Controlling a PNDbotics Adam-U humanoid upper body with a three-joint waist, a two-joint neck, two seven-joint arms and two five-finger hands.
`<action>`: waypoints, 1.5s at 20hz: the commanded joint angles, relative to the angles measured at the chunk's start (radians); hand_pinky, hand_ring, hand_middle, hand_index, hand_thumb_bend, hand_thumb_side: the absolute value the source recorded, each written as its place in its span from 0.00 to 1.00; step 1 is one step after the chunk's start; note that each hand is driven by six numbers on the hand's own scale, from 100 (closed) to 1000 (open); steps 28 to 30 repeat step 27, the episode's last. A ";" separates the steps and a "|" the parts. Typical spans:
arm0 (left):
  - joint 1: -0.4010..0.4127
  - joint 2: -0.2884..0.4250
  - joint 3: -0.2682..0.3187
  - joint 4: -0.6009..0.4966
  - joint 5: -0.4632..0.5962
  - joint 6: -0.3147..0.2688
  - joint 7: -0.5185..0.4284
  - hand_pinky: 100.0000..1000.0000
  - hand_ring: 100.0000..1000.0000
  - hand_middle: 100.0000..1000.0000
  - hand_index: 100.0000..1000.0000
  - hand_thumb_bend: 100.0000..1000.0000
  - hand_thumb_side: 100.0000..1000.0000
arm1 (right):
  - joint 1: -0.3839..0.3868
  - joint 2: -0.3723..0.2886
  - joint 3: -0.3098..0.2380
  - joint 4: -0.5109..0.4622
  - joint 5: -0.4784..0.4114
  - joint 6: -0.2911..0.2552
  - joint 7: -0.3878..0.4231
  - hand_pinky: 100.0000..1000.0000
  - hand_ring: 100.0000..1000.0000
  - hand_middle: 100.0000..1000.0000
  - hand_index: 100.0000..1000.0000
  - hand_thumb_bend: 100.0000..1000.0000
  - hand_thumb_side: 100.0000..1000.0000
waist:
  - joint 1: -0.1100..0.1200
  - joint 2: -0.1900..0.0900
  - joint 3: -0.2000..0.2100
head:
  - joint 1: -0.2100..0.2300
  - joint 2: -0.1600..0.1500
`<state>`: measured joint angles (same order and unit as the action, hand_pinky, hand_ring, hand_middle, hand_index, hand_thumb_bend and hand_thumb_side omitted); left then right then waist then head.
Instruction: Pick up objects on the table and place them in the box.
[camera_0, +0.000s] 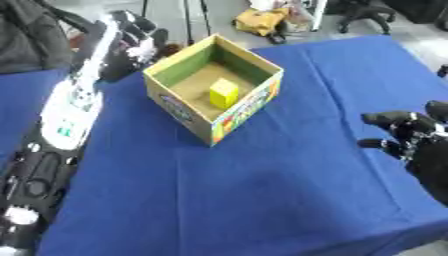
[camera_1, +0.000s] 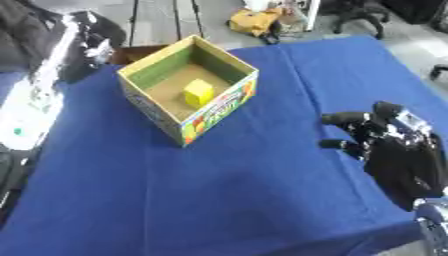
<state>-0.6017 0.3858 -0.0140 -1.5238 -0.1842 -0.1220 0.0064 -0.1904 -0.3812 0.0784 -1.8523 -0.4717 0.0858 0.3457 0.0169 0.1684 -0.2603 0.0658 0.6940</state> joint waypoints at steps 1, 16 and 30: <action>0.085 0.033 0.055 -0.183 0.222 0.033 0.019 0.49 0.55 0.52 0.61 0.41 0.87 | 0.001 -0.026 -0.019 -0.023 -0.011 -0.001 -0.012 0.76 1.00 0.73 0.73 0.00 1.00 | -0.004 -0.016 0.016 | -0.025 0.011; 0.410 -0.039 0.202 -0.200 0.390 0.092 0.129 0.46 0.55 0.53 0.61 0.31 1.00 | 0.045 -0.023 -0.037 -0.064 -0.029 0.001 -0.032 0.76 1.00 0.73 0.73 0.00 1.00 | -0.014 -0.031 0.094 | -0.041 0.039; 0.428 -0.059 0.210 -0.160 0.411 0.077 0.101 0.46 0.55 0.53 0.62 0.30 1.00 | 0.048 -0.021 -0.037 -0.072 -0.020 0.001 -0.039 0.76 1.00 0.72 0.72 0.00 1.00 | -0.013 -0.028 0.099 | -0.054 0.039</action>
